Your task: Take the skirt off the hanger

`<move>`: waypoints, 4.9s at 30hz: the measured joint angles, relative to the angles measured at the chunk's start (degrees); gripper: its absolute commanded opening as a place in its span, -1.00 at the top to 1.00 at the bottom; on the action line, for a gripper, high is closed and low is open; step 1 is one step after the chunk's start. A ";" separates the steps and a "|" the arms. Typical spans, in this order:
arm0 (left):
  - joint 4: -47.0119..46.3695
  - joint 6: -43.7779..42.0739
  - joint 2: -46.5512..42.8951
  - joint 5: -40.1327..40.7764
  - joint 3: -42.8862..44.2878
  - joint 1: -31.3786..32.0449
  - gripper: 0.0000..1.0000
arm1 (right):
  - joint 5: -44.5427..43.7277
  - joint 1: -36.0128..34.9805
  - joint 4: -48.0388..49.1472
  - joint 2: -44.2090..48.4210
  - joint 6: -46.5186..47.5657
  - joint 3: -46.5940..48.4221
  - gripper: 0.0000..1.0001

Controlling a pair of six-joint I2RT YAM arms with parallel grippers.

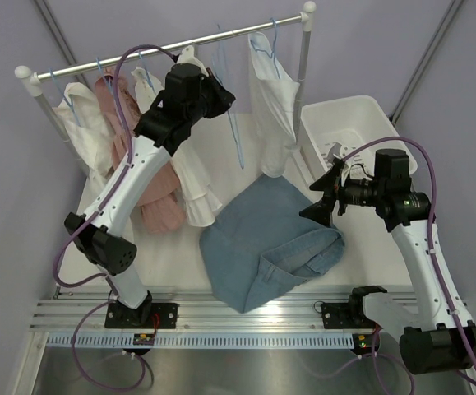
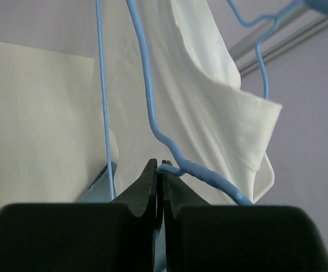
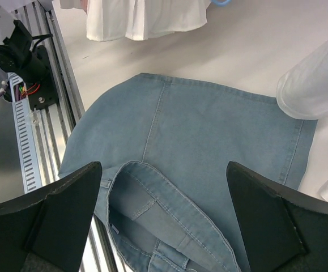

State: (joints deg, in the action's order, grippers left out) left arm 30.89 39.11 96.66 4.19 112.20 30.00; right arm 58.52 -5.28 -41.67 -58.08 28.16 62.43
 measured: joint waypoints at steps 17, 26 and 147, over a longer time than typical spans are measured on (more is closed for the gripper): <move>-1.31 4.59 8.59 1.55 12.04 -6.08 1.00 | 2.64 0.42 -0.17 0.81 0.22 -0.02 -0.99; -4.17 5.77 11.08 1.01 14.78 -8.55 0.96 | 2.93 0.42 -0.24 0.79 0.81 -0.02 -0.99; -7.67 -14.08 -71.41 -18.80 -61.44 -8.57 -0.98 | -23.32 1.73 -7.06 -14.21 0.79 59.06 1.00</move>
State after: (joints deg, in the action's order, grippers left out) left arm 23.22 25.04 25.26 -14.61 50.76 21.43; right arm 35.20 -3.55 -48.73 -72.29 28.95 121.49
